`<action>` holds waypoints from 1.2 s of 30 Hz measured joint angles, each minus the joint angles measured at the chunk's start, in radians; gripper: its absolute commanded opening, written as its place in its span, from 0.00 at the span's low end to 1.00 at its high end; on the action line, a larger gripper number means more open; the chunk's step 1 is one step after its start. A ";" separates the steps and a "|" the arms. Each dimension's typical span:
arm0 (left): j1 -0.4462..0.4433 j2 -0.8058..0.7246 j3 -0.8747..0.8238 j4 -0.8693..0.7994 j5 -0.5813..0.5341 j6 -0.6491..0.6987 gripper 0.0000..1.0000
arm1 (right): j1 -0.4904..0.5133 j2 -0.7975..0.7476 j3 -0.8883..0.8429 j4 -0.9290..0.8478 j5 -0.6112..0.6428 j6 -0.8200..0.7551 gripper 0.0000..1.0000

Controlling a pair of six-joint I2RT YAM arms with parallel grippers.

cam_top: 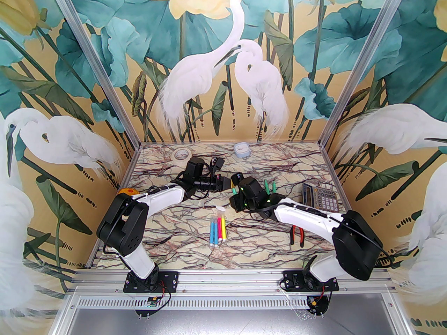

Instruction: Open the pen caps

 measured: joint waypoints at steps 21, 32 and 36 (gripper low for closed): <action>0.034 0.001 -0.057 0.065 0.068 -0.136 0.00 | -0.006 -0.097 -0.134 0.065 -0.084 -0.081 0.00; 0.119 0.029 -0.009 0.010 -0.092 -0.130 0.00 | 0.001 -0.133 -0.208 -0.016 -0.087 -0.099 0.00; 0.113 0.033 0.074 -0.179 -0.193 -0.035 0.00 | -0.016 -0.102 -0.192 -0.029 -0.018 -0.085 0.00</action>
